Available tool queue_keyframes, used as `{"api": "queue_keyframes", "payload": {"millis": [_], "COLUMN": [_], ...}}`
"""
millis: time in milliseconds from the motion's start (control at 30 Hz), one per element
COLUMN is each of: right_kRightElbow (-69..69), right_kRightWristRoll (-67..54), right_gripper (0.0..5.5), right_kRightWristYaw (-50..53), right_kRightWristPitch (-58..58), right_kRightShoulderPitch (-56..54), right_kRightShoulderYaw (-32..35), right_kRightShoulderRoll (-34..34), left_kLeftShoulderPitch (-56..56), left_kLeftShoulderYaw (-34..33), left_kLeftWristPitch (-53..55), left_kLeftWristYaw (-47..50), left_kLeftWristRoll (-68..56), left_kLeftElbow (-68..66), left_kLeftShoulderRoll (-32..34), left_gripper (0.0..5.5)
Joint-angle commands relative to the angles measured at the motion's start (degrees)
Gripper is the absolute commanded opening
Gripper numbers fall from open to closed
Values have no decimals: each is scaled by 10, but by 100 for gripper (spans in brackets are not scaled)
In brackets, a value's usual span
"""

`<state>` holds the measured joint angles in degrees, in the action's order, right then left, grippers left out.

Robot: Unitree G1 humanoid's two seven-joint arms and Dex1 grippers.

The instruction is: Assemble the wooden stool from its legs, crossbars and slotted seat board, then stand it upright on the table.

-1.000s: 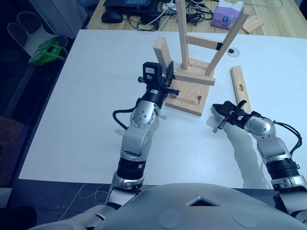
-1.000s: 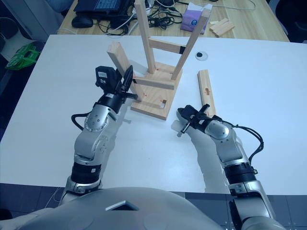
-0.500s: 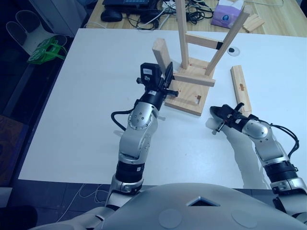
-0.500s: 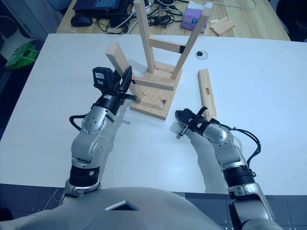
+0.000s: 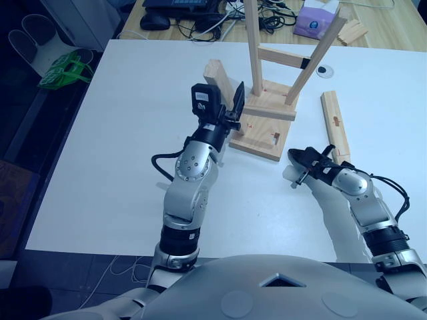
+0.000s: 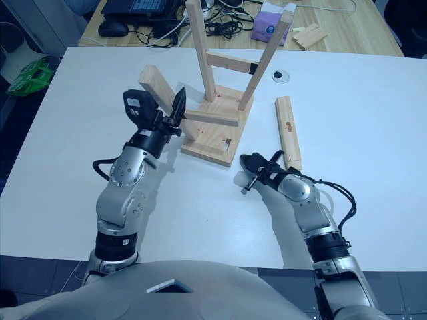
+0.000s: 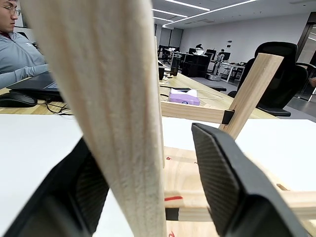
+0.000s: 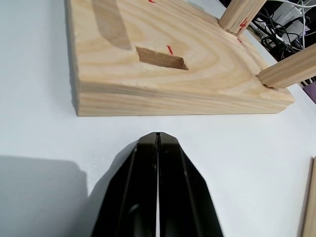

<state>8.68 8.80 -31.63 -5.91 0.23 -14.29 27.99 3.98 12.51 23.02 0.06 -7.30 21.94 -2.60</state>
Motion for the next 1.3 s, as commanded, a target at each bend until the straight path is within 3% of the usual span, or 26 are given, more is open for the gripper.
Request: {"api": "queue_keyframes", "payload": {"millis": [33, 367, 533, 667, 767, 900, 1300], "right_kRightElbow": [13, 21, 15, -39, -107, -116, -53], "right_kRightWristRoll": [10, 10, 6, -31, -106, -127, -139], "right_gripper": [0, 0, 0, 0, 32, 32, 224], "right_kRightWristYaw": [-5, -7, 5, -15, -19, 0, 110], "right_kRightWristPitch": [15, 12, -7, 8, 114, 178, 233], "right_kRightShoulderPitch": [14, 0, 2, 35, 34, 19, -16], "right_kRightShoulderYaw": [-10, -8, 12, 62, 151, 200, 215], "right_kRightShoulderRoll": [0, 3, 12, 49, 66, 71, -31], "left_kLeftShoulderPitch": [22, 117, 117, 109, 109, 104, 106], "left_kLeftShoulderYaw": [-3, -47, -104, -181, -255, -257, -236], "left_kLeftWristPitch": [-11, -26, -58, -46, -40, -58, -53], "left_kLeftWristYaw": [8, 40, 37, 99, 108, 104, 94], "left_kLeftWristRoll": [20, 78, 78, 123, 95, 92, 81], "left_kLeftElbow": [24, 92, 103, 25, -34, -38, -41], "left_kLeftShoulderRoll": [-2, 9, 28, 51, 68, 66, 51], "left_gripper": [327, 466, 466, 466, 469, 469, 469]}}
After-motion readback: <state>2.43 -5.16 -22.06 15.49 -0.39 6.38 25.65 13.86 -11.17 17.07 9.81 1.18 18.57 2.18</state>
